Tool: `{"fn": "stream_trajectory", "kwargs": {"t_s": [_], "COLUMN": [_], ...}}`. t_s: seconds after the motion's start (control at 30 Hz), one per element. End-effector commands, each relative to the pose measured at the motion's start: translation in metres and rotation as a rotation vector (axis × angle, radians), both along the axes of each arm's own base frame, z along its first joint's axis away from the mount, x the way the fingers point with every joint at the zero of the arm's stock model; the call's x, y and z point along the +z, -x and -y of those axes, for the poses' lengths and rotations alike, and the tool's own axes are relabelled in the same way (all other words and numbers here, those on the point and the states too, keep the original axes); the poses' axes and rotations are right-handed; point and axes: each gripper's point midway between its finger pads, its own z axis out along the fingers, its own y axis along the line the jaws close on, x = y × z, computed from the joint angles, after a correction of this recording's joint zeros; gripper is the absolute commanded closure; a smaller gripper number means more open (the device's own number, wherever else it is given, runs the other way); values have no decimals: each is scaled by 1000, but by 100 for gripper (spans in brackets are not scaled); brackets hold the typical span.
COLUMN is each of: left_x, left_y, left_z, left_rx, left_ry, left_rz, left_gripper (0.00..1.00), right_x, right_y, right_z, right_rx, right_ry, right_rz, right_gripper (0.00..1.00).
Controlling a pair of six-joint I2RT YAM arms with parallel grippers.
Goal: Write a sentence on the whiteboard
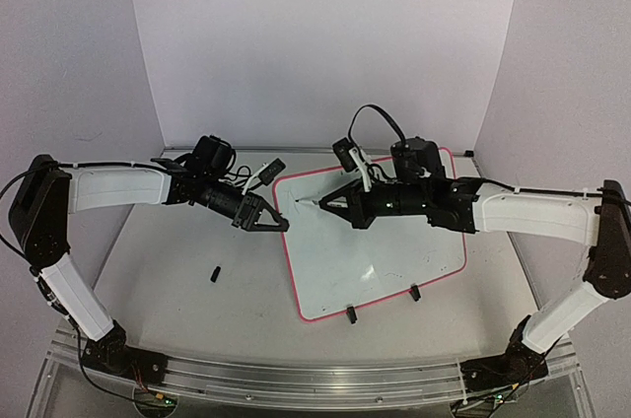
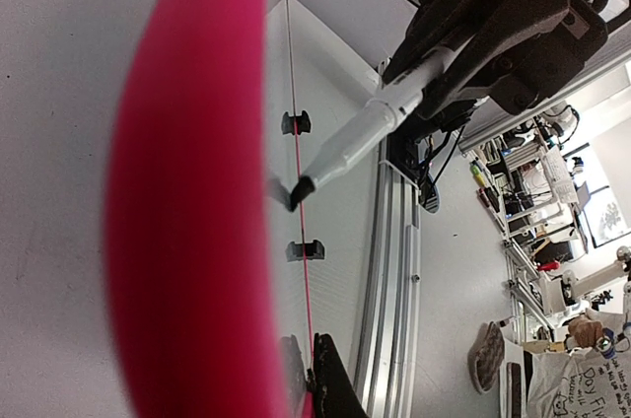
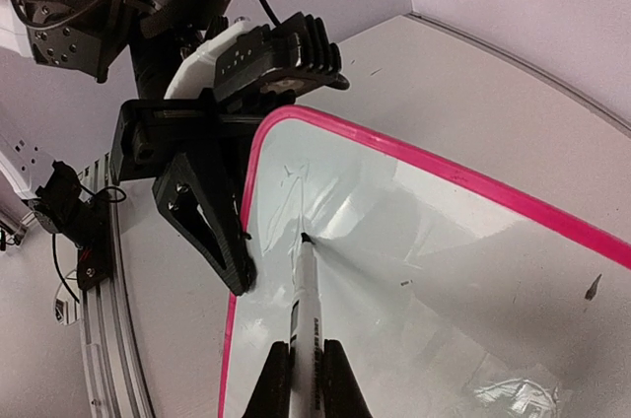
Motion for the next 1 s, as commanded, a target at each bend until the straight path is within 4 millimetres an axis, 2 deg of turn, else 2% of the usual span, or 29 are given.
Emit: {"fn": "stream_trajectory", "kwargs": {"t_s": [0.0, 0.27, 0.4, 0.57, 0.63, 0.83, 0.97], "left_x": [12, 11, 10, 11, 11, 11, 11], "left_y": [9, 9, 9, 8, 8, 8, 8], "left_z": [3, 4, 3, 3, 3, 4, 3], "left_rx": [-58, -58, -58, -57, -57, -58, -56], "left_ry": [25, 25, 21, 21, 21, 21, 20], "left_rz": [65, 67, 66, 71, 69, 68, 68], "left_gripper": [100, 100, 100, 100, 100, 100, 100], "right_x": [-4, 13, 26, 42, 40, 10, 1], "right_y": [-2, -3, 8, 25, 26, 20, 16], "right_z": [11, 2, -5, -1, 2, 7, 5], "right_rx": [-34, -14, 57, 110, 107, 57, 50], "right_ry": [9, -60, -104, -139, -130, -61, -39], "right_rz": [-21, -15, -20, -17, -22, -56, -66], "right_gripper": [100, 100, 100, 100, 100, 100, 100]}}
